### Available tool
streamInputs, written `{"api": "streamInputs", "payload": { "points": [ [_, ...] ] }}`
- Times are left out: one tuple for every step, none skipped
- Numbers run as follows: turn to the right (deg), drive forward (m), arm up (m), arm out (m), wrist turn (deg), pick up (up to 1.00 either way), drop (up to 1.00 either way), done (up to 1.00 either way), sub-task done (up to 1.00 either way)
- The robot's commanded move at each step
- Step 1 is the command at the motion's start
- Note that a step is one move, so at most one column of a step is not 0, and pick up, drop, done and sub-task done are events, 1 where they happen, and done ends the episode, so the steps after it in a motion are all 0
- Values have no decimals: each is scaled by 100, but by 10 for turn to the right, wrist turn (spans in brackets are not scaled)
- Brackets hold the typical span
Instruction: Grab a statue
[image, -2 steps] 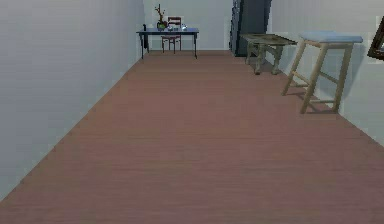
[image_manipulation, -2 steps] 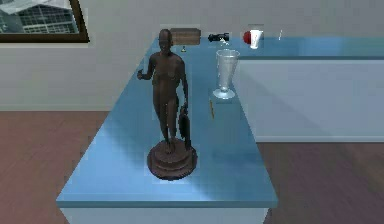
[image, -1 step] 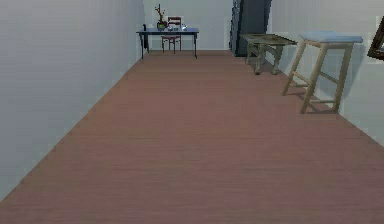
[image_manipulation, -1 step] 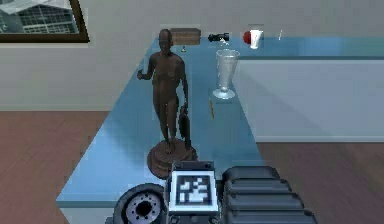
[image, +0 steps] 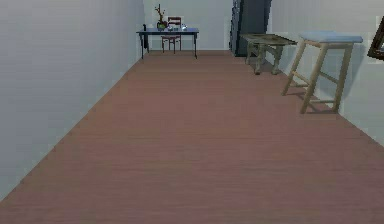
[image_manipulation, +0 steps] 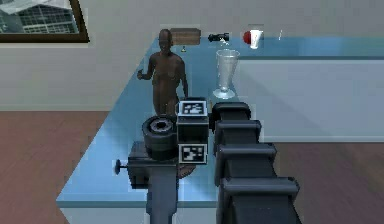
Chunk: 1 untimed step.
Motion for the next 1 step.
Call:
{"api": "streamInputs", "payload": {
  "points": [
    [0,0,0,0,450,0,0,0,0]
  ]
}}
